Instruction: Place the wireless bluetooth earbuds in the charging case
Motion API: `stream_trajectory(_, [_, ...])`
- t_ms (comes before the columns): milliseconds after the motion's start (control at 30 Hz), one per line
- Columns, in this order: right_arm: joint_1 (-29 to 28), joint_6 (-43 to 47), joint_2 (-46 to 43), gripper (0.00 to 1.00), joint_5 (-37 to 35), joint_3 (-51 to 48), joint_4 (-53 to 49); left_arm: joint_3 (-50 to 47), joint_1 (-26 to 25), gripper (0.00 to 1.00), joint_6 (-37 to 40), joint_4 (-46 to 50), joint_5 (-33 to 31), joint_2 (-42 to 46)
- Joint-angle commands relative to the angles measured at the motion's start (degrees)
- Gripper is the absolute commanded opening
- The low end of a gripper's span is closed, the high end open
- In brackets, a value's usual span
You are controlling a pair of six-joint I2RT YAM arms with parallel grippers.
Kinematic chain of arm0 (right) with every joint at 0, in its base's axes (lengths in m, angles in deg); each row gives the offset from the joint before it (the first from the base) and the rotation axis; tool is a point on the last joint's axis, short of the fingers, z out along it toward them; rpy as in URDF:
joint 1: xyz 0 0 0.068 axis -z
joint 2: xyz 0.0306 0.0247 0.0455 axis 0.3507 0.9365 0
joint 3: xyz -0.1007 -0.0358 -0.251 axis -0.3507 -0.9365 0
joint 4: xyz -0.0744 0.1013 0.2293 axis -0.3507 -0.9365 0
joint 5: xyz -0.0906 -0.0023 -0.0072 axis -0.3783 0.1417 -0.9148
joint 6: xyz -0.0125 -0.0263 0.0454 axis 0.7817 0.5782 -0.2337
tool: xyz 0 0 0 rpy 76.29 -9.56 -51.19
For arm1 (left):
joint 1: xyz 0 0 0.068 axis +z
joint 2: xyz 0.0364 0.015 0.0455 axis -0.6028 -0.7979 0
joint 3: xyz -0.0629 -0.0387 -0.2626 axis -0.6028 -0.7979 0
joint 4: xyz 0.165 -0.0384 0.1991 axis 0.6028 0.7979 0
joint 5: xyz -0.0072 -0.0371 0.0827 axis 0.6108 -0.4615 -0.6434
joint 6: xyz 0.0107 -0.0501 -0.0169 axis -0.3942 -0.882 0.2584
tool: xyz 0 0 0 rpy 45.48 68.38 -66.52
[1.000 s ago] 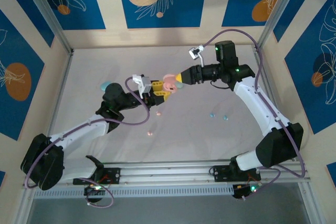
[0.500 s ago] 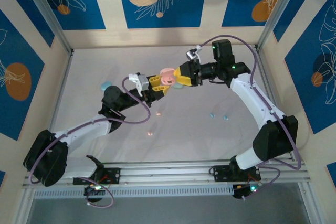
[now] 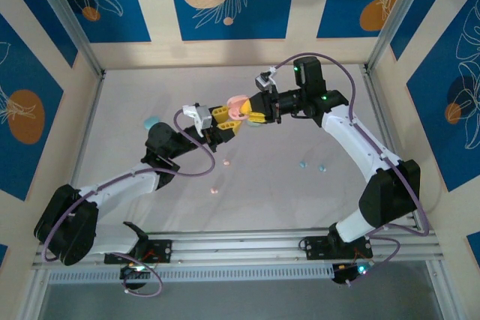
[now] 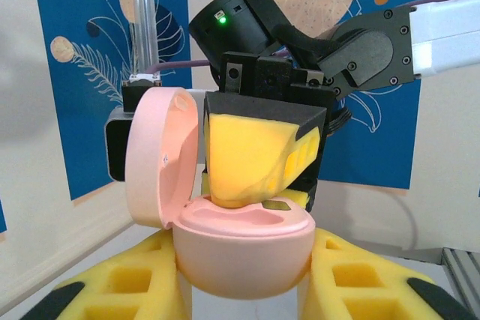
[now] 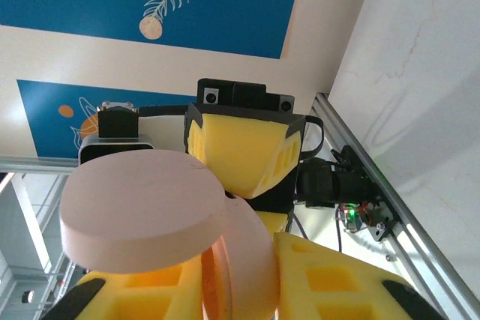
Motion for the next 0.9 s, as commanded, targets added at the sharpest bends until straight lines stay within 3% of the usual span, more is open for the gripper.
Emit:
stream_trajectory(0, [-0.73, -1.02, -0.31, 0.18, 2.03, -0.67, 1.14, 1.85, -0.72, 0.33, -0.13, -0.39, 0.04, -0.28])
stream_trajectory(100, [-0.75, -1.61, -0.67, 0.14, 1.77, -1.1, 2.26, 2.06, -0.72, 0.36, -0.03, 0.85, -0.13, -0.36])
stream_trajectory(533, [-0.83, -4.09, -1.54, 0.12, 1.19, -3.21, 6.82, 3.24, -0.75, 0.47, -0.63, 2.31, -0.46, -1.22])
stream_trajectory(667, [-0.84, -4.12, -1.54, 0.12, 1.03, -3.29, 6.82, 3.72, -0.78, 0.46, -0.37, 3.46, -0.16, -1.28])
stream_trajectory(867, [-0.71, -3.79, -1.81, 0.15, 0.48, -3.17, 6.32, 3.71, -0.77, 0.37, -0.29, 4.09, -0.06, -1.03])
